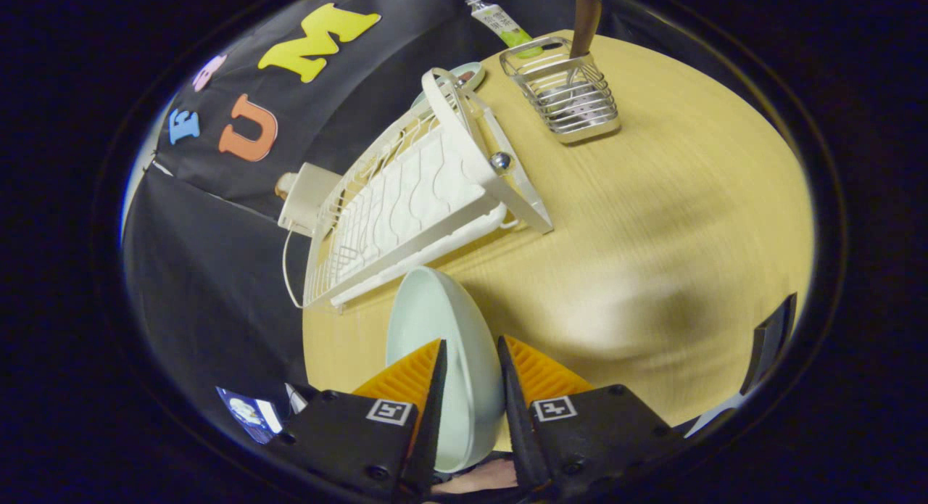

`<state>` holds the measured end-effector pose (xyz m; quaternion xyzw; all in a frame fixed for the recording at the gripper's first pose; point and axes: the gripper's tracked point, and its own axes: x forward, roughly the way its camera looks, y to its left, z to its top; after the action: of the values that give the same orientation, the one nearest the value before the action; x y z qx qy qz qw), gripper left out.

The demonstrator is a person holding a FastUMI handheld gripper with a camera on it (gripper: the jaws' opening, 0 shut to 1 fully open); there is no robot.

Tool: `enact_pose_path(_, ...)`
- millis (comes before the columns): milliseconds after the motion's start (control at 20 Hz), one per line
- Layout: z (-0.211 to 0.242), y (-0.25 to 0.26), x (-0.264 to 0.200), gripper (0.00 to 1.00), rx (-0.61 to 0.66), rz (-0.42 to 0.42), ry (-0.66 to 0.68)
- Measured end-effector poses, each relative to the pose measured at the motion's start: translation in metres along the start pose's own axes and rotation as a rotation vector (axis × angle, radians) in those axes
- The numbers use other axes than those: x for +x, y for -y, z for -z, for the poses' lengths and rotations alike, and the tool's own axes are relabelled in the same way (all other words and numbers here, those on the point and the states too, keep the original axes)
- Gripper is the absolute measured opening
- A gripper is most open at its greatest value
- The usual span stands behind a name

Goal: Take the plate from the dish rack, then take the spoon from the basket and place it into the plate.

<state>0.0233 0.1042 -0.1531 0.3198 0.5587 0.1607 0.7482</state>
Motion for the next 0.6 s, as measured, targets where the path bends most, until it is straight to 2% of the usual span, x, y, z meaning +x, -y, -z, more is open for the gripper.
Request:
enact_pose_path(100,-0.006,0.006,-0.008,0.55,-0.002,0.002,0.034)
enact_pose_path(200,-0.01,0.005,-0.018,0.57,-0.018,-0.018,0.071)
enact_pose_path(350,-0.019,0.003,-0.034,0.65,-0.115,-0.032,0.169)
enact_pose_path(500,-0.031,0.012,-0.055,0.88,-0.215,0.007,0.313)
enact_pose_path(600,-0.046,0.023,-0.077,0.9,-0.292,0.056,0.455)
